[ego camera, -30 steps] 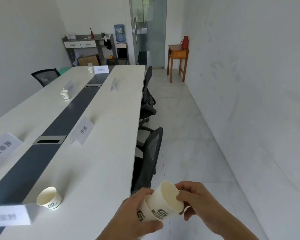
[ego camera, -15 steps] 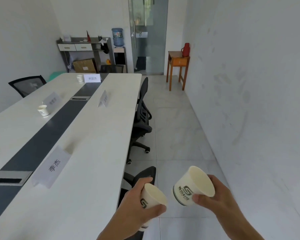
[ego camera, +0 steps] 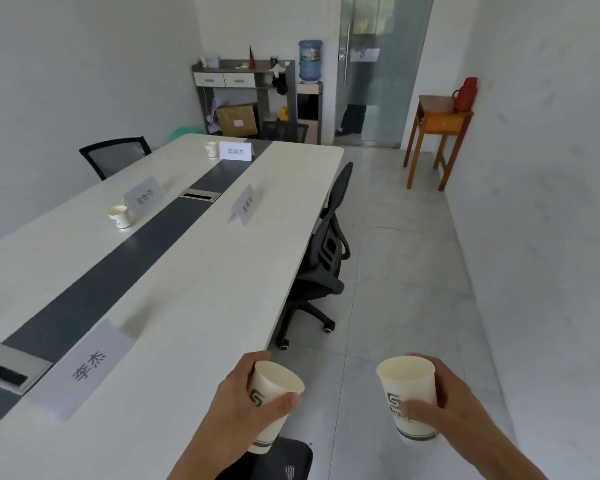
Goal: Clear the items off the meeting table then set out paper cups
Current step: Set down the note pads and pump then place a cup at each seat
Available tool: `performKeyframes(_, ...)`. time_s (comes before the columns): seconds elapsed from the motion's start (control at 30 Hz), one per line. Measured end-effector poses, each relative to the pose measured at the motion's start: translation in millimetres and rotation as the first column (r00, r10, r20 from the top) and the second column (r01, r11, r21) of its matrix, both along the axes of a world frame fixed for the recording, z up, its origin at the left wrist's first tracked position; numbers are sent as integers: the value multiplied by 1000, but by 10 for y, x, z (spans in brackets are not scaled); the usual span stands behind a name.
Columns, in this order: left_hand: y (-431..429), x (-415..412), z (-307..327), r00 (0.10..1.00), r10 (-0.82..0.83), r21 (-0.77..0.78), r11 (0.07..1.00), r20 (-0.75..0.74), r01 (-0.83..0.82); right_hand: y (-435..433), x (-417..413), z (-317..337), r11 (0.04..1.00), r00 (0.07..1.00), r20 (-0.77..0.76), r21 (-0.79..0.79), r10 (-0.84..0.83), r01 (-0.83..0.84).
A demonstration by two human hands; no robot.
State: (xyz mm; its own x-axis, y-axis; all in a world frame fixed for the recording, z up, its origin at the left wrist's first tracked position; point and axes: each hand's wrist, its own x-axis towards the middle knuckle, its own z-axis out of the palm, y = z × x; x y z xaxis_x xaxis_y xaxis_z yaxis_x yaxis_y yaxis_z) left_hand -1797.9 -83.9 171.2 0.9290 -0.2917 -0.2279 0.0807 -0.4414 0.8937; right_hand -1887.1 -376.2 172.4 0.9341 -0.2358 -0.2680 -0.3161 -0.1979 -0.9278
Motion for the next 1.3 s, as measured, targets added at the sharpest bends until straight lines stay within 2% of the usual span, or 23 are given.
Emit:
performKeyframes(0.13,-315,466,122,995,98,-4,995,5,-98,-402,881,87,990,991,-28,-55,131,-132)
performKeyframes(0.3,-347,798,73,963,263,18,965,-50,-263,-441,1792,103,947,945,-96,-48,313,-318)
performKeyframes(0.47,-223,1285,-89,902,426,27,905,-69,-425,-340,2638,-22,851,834,-227,-37,503,-524)
performKeyframes(0.8,119,2430,-112,789,609,-32,789,-77,-613,296,4405,-17,654,668,-316,-165,674,-738)
performKeyframes(0.9,362,2396,-110,707,700,-35,708,-95,-706,731,4785,-64,551,563,-334,-141,756,-823)
performKeyframes(1.03,649,2202,-175,548,825,-13,552,-138,-834,1441,5246,-258,375,378,-351,-80,856,-924)
performKeyframes(1.23,820,2059,-173,266,947,51,279,-178,-959,2687,5847,-656,139,193,-332,-178,923,-974)
performKeyframes(1.3,841,2081,-166,194,963,75,211,-189,-975,3103,5969,-804,93,148,-306,-186,940,-978)
